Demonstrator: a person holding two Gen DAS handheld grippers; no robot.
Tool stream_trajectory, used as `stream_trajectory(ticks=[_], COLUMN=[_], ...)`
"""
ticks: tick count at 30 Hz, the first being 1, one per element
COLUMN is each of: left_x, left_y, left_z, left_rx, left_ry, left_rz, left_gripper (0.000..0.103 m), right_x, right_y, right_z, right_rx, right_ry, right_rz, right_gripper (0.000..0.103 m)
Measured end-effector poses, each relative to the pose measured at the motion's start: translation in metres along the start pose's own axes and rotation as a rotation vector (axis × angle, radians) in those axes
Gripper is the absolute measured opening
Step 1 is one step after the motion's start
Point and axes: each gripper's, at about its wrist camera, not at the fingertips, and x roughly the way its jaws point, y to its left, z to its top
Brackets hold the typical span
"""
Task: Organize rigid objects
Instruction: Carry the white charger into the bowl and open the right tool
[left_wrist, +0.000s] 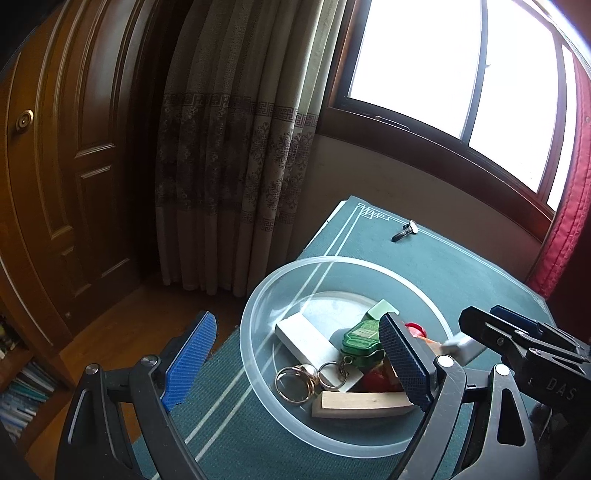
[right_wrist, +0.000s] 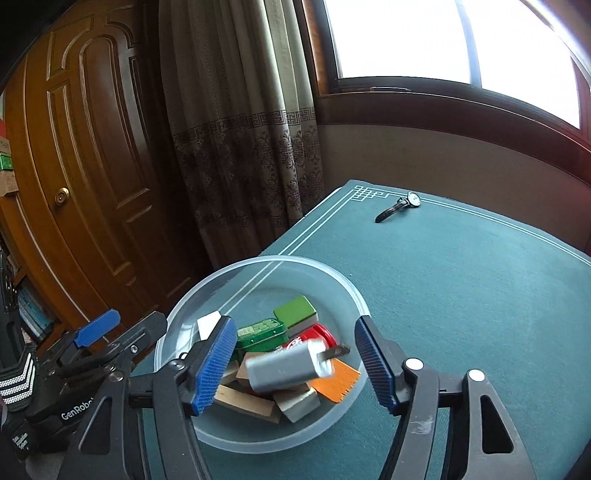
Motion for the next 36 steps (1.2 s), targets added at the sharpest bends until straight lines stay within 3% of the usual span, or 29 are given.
stream_trajectory(ticks=[2,10,22,36], left_x=[0.0,0.002,-0.002,-0.004], left_y=[0.002,0.001,-0.006,-0.005], left_z=[0.0,0.0,-0.004,-0.014], left_rx=[-0.004,0.001,0.017,0.024], left_ry=[0.001,0.008,0.002,0.015], left_rz=[0.005,0.008,0.005,0.018], left_gripper=[0.091,0.093,0.093,0.093], right_x=[-0.001,-0.007,-0.015,-0.014], right_y=[0.0,-0.004,-0.002,0.018], right_z=[-0.001,-0.023,-0.039,-0.054], right_rx=[-0.007,-0.047,-0.031,-0.113], right_ry=[-0.015,0.004,0.058,0.11], right_rz=[0.004,0.002,0.066,0.045], right_gripper=[0.089,0.102,0.103,0.103])
